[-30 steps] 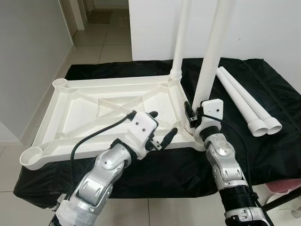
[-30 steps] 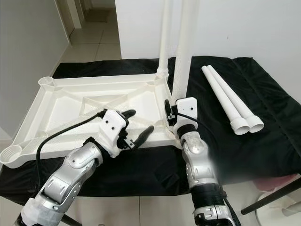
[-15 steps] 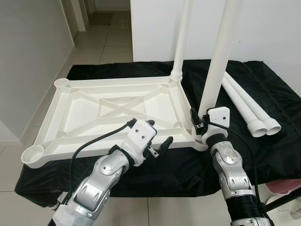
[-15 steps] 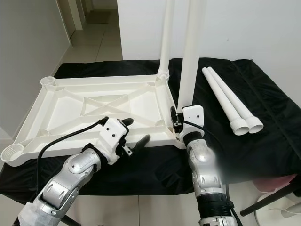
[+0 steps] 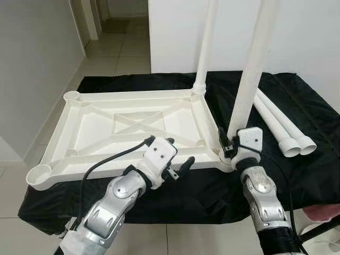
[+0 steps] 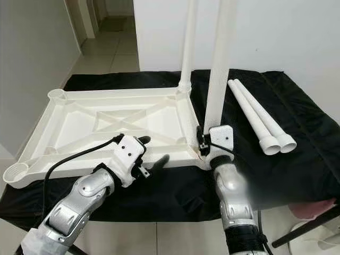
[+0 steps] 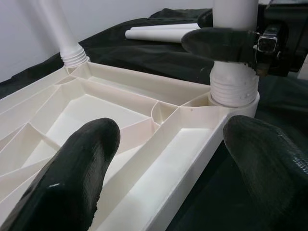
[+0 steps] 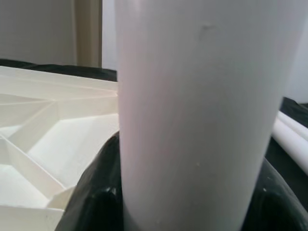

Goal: Building children table

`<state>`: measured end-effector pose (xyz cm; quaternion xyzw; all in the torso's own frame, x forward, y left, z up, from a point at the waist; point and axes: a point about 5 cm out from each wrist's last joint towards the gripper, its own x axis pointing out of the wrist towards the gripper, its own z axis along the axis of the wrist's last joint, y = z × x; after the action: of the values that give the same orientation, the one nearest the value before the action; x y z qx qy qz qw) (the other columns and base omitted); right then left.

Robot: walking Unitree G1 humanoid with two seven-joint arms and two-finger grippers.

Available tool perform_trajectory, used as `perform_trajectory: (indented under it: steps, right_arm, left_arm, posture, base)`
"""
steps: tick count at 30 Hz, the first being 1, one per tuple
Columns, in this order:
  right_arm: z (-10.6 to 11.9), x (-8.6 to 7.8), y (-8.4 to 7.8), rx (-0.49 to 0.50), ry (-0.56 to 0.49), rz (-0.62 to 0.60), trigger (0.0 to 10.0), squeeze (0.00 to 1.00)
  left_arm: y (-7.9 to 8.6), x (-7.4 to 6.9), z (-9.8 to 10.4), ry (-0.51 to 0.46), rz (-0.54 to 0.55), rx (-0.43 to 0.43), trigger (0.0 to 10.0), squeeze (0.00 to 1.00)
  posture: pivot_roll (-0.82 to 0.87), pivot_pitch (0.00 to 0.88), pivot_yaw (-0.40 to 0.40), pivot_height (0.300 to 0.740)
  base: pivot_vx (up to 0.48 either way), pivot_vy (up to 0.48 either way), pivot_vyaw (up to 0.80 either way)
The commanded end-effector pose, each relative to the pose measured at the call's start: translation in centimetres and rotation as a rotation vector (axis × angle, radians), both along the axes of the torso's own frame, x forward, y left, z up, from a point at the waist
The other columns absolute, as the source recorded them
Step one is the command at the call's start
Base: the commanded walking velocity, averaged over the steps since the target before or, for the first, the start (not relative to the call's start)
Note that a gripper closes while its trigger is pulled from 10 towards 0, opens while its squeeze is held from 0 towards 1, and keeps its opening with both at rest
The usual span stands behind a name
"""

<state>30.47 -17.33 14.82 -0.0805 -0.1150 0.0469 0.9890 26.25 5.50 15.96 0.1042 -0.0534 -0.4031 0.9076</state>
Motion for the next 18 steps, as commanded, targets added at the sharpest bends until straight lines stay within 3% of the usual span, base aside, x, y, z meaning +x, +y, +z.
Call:
perform_trajectory:
  steps: [1, 11, 18]
  right_arm:
    - [-1.5, -0.2, -0.5, -0.005, 0.063, -0.01, 10.0, 0.0]
    - [-3.0, -0.1, -0.8, -0.026, 0.108, -0.008, 10.0, 0.0]
    - [-3.4, -0.3, 0.1, -0.076, 0.082, 0.084, 10.0, 0.0]
  left_arm:
    - [-0.2, 0.0, -0.3, 0.016, -0.062, 0.039, 10.0, 0.0]
    - [-0.2, 0.2, 0.0, 0.008, -0.054, 0.043, 10.0, 0.0]
    - [-0.3, 0.4, 0.2, 0.006, -0.055, 0.045, 10.0, 0.0]
  posture:
    - [-0.01, 0.0, 0.019, 0.74]
    - [0.0, 0.0, 0.022, 0.74]
    - [-0.01, 0.01, 0.031, 0.74]
  base:
    - [0.0, 0.0, 0.0]
    - [0.0, 0.0, 0.0]
    - [0.0, 0.0, 0.0]
